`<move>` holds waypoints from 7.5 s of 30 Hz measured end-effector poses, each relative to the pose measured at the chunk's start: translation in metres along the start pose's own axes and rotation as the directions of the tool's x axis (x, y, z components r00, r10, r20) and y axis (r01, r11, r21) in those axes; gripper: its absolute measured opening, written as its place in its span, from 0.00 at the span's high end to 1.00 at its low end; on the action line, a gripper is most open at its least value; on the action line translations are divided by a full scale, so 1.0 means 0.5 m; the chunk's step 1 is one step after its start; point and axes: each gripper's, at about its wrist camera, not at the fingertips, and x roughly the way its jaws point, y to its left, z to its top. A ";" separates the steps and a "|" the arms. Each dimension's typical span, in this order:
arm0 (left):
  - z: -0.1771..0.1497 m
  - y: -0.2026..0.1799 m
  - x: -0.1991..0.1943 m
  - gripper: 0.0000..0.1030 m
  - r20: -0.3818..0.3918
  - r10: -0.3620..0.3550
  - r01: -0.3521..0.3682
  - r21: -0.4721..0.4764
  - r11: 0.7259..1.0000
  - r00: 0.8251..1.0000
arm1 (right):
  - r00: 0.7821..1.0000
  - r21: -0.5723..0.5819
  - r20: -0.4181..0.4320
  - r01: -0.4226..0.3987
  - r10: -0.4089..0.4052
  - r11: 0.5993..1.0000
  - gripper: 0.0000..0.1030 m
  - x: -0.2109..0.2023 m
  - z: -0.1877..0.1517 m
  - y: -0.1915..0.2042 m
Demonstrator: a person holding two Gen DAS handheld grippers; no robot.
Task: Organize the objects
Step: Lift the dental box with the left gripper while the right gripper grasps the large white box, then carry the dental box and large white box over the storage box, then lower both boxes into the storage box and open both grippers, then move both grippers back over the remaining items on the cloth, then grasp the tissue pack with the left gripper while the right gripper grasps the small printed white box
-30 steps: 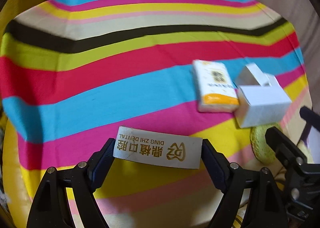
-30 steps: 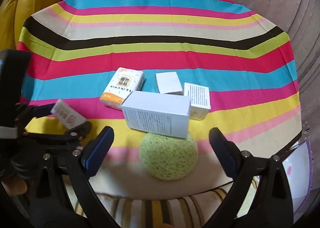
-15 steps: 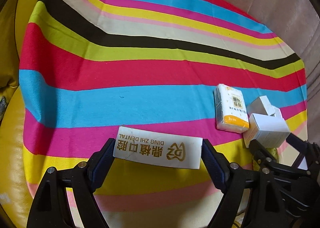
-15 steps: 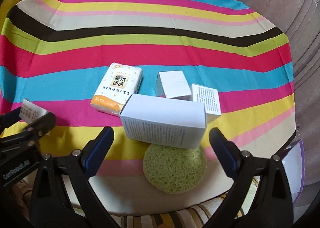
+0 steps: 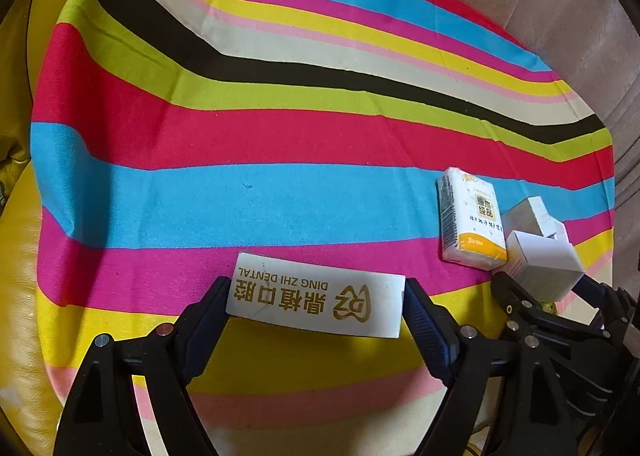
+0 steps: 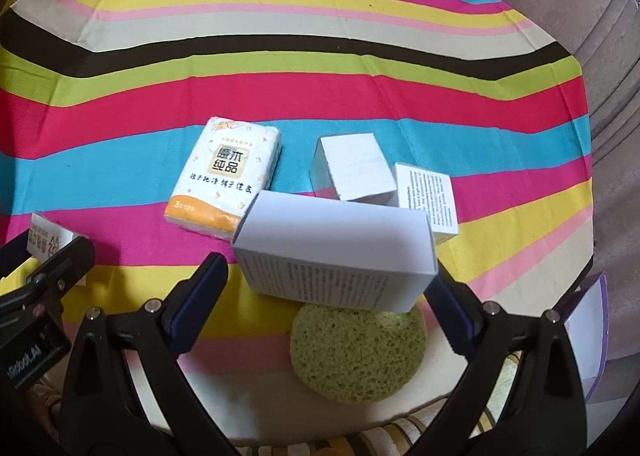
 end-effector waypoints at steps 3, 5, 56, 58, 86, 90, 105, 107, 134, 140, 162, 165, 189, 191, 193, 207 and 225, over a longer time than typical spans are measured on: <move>-0.003 0.000 -0.002 0.18 -0.002 0.000 0.000 -0.004 1.000 1.000 | 1.000 0.000 0.019 0.007 -0.007 1.000 0.15 -0.002 0.004 0.001; -0.005 -0.004 -0.001 0.18 0.000 0.006 -0.006 0.004 1.000 1.000 | 1.000 0.003 0.022 -0.003 0.003 1.000 0.16 -0.001 0.003 -0.005; -0.109 -0.399 -0.092 0.18 0.027 -0.144 0.128 0.323 0.938 0.989 | 0.972 0.152 0.165 -0.192 0.166 0.970 0.16 -0.125 -0.171 -0.404; -0.113 -0.416 -0.090 0.18 0.018 -0.147 0.133 0.338 0.932 0.989 | 0.972 0.166 0.168 -0.192 0.164 0.967 0.16 -0.126 -0.178 -0.421; -0.199 -0.646 -0.108 0.18 -0.078 -0.226 0.229 0.575 0.785 0.971 | 0.990 0.308 0.138 -0.073 0.031 0.949 0.16 -0.138 -0.304 -0.663; -0.223 -0.683 -0.105 0.18 -0.113 -0.232 0.252 0.613 0.749 0.966 | 0.991 0.315 0.130 -0.029 -0.013 0.949 0.16 -0.138 -0.320 -0.700; -0.280 -0.784 -0.091 0.18 -0.196 -0.257 0.320 0.673 0.667 0.946 | 0.985 0.380 0.072 0.117 -0.156 0.917 0.16 -0.139 -0.365 -0.814; -0.283 -0.794 -0.091 0.18 -0.204 -0.266 0.332 0.674 0.660 0.942 | 0.983 0.387 0.070 0.131 -0.171 0.913 0.15 -0.141 -0.367 -0.823; -0.239 -0.751 -0.085 0.15 -0.208 -0.314 0.374 0.600 0.707 0.926 | 0.983 0.369 0.062 0.141 -0.176 0.919 0.07 -0.138 -0.353 -0.808; -0.216 -0.717 -0.088 0.15 -0.193 -0.316 0.368 0.575 0.731 0.929 | 0.983 0.335 0.073 0.133 -0.167 0.933 0.07 -0.142 -0.334 -0.780; -0.104 -0.538 -0.084 0.15 -0.109 -0.281 0.299 0.460 0.836 0.953 | 0.991 0.209 0.109 0.049 -0.073 0.977 0.07 -0.146 -0.261 -0.639; -0.084 -0.498 -0.077 0.15 -0.098 -0.266 0.281 0.429 0.858 0.959 | 0.993 0.188 0.111 0.028 -0.049 0.982 0.07 -0.144 -0.249 -0.613; 0.044 -0.247 0.036 0.15 -0.083 -0.084 0.101 0.230 0.968 0.993 | 0.981 0.030 0.121 -0.154 0.149 0.988 0.07 -0.097 -0.130 -0.383; 0.049 -0.241 0.053 0.15 -0.092 -0.064 0.083 0.223 0.971 0.994 | 0.979 0.026 0.120 -0.172 0.167 0.985 0.07 -0.089 -0.113 -0.361; 0.056 -0.238 0.068 0.15 -0.098 -0.051 0.072 0.226 0.971 0.994 | 0.977 0.021 0.122 -0.181 0.177 0.983 0.07 -0.081 -0.100 -0.342; 0.084 -0.233 0.131 0.25 -0.074 0.035 -0.016 0.236 0.972 0.997 | 0.970 0.005 0.116 -0.217 0.215 0.976 0.07 -0.033 -0.017 -0.237; 0.068 -0.209 0.113 0.48 -0.026 -0.014 0.018 0.162 0.987 1.000 | 0.986 0.066 0.063 -0.158 0.154 0.985 0.08 0.041 0.037 -0.199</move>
